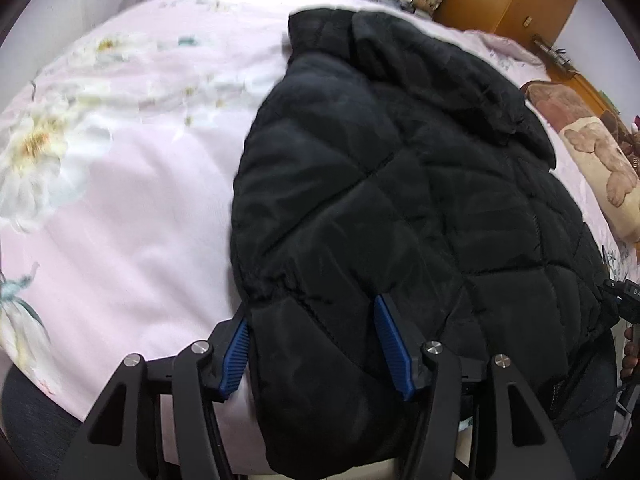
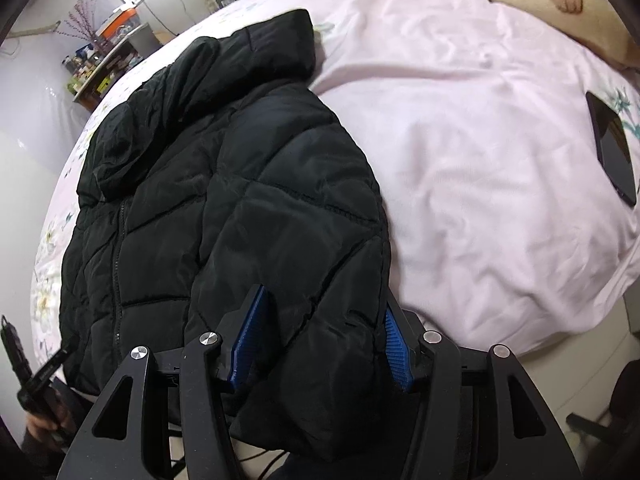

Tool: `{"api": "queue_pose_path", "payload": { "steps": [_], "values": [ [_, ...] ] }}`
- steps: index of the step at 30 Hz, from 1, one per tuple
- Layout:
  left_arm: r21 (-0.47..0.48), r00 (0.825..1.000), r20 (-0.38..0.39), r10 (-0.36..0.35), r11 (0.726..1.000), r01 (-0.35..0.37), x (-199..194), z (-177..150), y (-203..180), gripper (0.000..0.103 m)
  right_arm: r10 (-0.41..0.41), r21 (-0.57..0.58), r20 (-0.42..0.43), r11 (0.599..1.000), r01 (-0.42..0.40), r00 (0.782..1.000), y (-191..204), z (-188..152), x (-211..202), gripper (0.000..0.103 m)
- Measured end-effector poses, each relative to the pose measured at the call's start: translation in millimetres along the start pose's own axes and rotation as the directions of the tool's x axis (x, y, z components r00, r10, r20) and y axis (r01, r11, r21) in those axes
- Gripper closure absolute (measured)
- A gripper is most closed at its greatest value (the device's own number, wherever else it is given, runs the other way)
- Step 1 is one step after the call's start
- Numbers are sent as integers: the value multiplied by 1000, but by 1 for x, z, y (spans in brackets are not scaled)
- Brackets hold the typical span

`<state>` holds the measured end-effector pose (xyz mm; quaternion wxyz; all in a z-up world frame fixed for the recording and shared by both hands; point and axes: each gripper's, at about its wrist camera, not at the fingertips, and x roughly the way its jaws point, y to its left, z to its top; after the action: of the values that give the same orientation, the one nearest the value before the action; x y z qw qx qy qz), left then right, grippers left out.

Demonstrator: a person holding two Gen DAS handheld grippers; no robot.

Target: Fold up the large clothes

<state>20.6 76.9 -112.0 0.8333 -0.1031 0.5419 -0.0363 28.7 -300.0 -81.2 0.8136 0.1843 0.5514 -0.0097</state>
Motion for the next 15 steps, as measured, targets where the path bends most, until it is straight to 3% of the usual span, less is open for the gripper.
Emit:
{"api": "queue_pose_path", "payload": {
  "steps": [2,4,6,8,15],
  "values": [
    [-24,1000,-9,-12,1000,12,5,-2,3,42,22,25,-54,999,-20,998,-6,1,10,48],
    [-32,1000,-6,-20,999,20,3,-1,3,51,24,21,-70,1000,-22,997,-6,3,12,48],
    [-4,1000,14,-19,1000,19,-5,0,-2,72,25,-5,-46,1000,-25,999,0,4,6,61],
    [12,999,34,-26,1000,26,-14,3,-8,82,40,-27,-17,999,-40,999,8,4,-4,81],
    [17,980,161,-116,993,115,-67,22,-13,87,119,-63,63,991,-115,991,29,7,-41,88]
  ]
}}
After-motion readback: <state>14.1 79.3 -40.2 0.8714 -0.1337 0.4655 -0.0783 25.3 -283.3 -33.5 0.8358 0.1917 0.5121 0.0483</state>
